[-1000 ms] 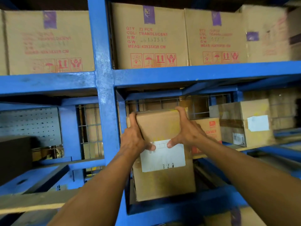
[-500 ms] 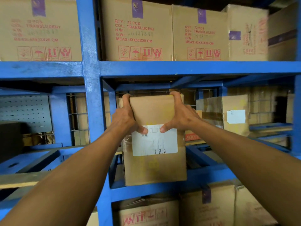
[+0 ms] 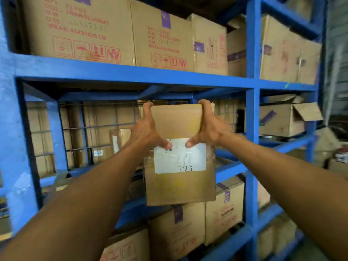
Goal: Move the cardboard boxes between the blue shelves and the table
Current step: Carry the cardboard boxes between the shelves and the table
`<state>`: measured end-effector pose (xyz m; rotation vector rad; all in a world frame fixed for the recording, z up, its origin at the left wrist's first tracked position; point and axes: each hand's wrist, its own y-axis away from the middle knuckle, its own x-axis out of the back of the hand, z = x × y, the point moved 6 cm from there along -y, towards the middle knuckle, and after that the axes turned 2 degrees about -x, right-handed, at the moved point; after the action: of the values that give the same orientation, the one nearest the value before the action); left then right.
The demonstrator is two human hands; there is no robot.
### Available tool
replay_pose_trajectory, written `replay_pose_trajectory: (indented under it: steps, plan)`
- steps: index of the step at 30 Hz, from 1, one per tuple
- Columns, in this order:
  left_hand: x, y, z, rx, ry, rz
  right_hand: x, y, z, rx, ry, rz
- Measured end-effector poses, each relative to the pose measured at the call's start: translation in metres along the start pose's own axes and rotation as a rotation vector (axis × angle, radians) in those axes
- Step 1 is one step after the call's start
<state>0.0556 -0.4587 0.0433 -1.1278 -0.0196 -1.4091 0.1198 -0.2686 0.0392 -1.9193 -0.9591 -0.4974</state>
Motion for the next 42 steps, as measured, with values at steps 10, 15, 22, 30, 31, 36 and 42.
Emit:
replay_pose_trajectory:
  steps: [10, 15, 22, 30, 31, 36, 42]
  plan:
    - [-0.121, -0.027, 0.103, -0.272, 0.232, -0.278, 0.099, 0.046, 0.089, -0.333, 0.239, 0.233]
    - [-0.165, -0.014, 0.16, -0.411, 0.328, -0.374, 0.143, 0.091, 0.117, -0.482, 0.355, 0.382]
    - [-0.212, 0.056, 0.248, -0.638, 0.495, -0.508, 0.193, 0.195, 0.138, -0.738, 0.541, 0.623]
    - [-0.237, 0.161, 0.353, -0.808, 0.804, -0.745, 0.259, 0.313, 0.122, -0.936, 0.806, 0.769]
    - [-0.235, 0.174, 0.367, -0.888, 0.799, -0.768, 0.269, 0.326, 0.119, -0.954, 0.824, 0.784]
    - [-0.22, 0.229, 0.437, -1.112, 0.852, -0.822, 0.309, 0.393, 0.101, -1.055, 0.887, 0.928]
    - [-0.192, 0.312, 0.491, -1.22, 1.007, -0.869, 0.328, 0.471, 0.066, -1.211, 0.97, 1.134]
